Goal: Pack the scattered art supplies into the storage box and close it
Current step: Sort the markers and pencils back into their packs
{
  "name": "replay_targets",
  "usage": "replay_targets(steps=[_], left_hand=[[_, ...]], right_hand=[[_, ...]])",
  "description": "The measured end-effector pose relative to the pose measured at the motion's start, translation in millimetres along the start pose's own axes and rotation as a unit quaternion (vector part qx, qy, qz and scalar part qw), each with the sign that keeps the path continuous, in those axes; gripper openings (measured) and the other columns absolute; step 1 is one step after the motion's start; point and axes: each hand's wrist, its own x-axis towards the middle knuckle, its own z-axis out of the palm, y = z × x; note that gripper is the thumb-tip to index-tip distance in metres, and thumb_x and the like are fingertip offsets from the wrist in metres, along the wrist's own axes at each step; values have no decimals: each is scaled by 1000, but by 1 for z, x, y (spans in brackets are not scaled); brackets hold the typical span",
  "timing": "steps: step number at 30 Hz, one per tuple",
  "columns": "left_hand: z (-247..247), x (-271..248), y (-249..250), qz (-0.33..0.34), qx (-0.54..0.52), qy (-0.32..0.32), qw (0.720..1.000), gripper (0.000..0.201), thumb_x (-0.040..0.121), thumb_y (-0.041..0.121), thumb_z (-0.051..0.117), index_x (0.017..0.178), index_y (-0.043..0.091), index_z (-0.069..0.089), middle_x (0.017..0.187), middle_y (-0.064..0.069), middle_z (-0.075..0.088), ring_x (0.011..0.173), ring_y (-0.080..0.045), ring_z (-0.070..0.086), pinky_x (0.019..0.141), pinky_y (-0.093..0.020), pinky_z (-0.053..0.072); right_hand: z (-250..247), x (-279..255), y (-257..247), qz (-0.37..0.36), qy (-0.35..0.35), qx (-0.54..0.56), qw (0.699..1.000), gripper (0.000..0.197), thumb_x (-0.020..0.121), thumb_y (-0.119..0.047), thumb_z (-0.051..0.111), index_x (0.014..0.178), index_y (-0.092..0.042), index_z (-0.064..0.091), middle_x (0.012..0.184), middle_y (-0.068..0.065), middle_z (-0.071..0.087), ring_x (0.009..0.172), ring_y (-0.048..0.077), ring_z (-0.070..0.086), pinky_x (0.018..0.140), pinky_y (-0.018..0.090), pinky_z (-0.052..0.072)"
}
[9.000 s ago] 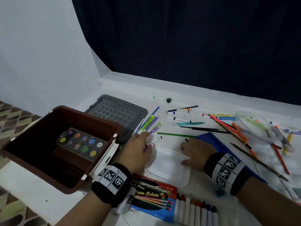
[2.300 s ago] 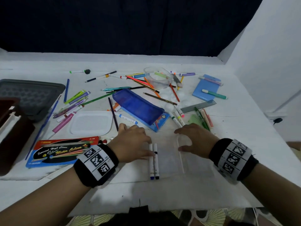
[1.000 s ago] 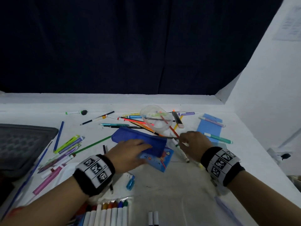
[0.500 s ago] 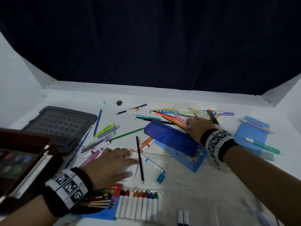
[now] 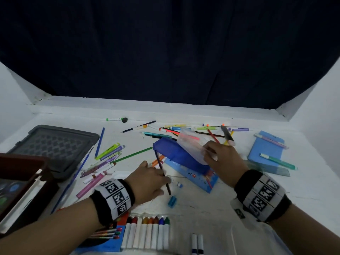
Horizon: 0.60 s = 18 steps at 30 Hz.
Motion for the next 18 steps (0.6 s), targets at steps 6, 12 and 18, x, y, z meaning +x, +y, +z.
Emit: replay_targets(steps=[6,12,18], left_hand=[[-11,19,-10,-53,-59,-80,994,68,97,56,47,156,39,16,160,2,26,144,-26,26,112,-52,24],[-8,-7,-32,-74,-187,-51,978,65,98,59,45,154,46,16,156,9,35,139,-17,32,114,-49,26],[7,-47,-53,-101,-175,-109,973,103,66,94,12,155,43,17,165,17,12,151,-12,18,123,-45,15]], right_hand=[[-7,-34,-14,-27,7,7,1000,10,94,-23,56,85,-20,58,77,-2,64,69,15,58,63,28,45],[-11,-57,-20,-36,4,83,996,12,94,-17,56,84,-21,63,79,-7,66,75,11,61,71,26,47],[-1,-74,-29,-41,0,149,988,11,92,-15,62,86,-23,65,78,-13,69,79,4,65,71,16,48]])
